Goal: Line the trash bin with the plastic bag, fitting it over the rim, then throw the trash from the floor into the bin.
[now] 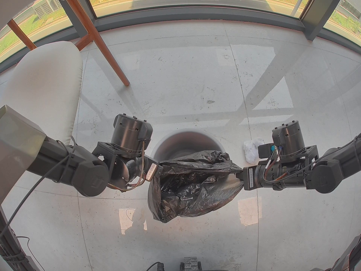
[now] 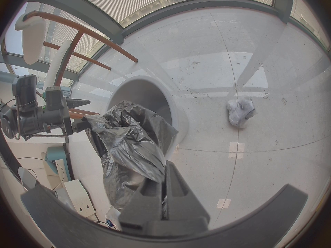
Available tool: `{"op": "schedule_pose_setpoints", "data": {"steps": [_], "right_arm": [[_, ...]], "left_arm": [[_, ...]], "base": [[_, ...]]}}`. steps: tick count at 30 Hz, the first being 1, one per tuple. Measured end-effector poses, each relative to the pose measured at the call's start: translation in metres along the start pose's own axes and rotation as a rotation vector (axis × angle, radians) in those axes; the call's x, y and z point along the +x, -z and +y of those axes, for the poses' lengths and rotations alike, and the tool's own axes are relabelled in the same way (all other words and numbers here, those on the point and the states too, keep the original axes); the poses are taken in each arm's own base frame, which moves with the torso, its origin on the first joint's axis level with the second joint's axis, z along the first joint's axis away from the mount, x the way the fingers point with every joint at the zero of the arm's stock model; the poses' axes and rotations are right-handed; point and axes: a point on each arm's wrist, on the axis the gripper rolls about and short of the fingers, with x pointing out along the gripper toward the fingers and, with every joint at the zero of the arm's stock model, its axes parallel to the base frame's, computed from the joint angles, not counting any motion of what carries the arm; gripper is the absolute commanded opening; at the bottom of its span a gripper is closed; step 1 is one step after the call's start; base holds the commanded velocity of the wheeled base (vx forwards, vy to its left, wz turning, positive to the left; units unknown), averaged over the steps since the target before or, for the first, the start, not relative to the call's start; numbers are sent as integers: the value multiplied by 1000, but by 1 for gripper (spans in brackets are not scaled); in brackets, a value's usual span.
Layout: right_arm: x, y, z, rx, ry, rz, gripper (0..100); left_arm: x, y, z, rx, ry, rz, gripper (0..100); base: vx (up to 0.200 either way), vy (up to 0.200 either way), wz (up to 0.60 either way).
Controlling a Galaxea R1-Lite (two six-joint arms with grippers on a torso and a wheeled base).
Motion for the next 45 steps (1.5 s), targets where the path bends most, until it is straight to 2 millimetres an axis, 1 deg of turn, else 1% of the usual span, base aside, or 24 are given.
{"op": "schedule_pose_setpoints", "data": {"steps": [6,13,14,17,23,26,30,35,37,42,45], "right_arm": [[-1,-4,-4,10,10,-16,0],[-1,-8,-7,17,21,-30,0],[-1,-8,-7,17,22,-30,0],[-2,-10,-6,17,20,-34,0],[-2,-15,-5,14,12,-59,0],[-3,-21,-3,11,-3,-108,0],[-3,-26,-1,9,-19,-167,0],[-3,-28,-1,6,-21,-178,0],[-3,-31,-2,7,-21,-185,0],[-5,-39,-4,10,-20,-214,0],[-6,-46,-8,17,-15,-235,0]], "left_arm": [[-2,-5,9,-25,2,-21,100],[-3,-11,12,-44,17,-41,100],[-3,-11,11,-44,27,-43,0],[-3,-12,10,-45,57,-51,0],[-4,-25,11,-66,71,-111,0],[-6,-30,11,-71,74,-129,0],[-9,-34,5,-99,93,-145,0],[-12,-41,3,-109,103,-169,0],[-14,-47,3,-116,103,-187,0],[-20,-69,3,-158,109,-259,0],[-21,-78,2,-170,116,-258,0]], "base": [[0,0,0],[0,0,0],[0,0,0],[0,0,0],[0,0,0],[0,0,0],[0,0,0],[0,0,0],[0,0,0],[0,0,0],[0,0,0]]}}
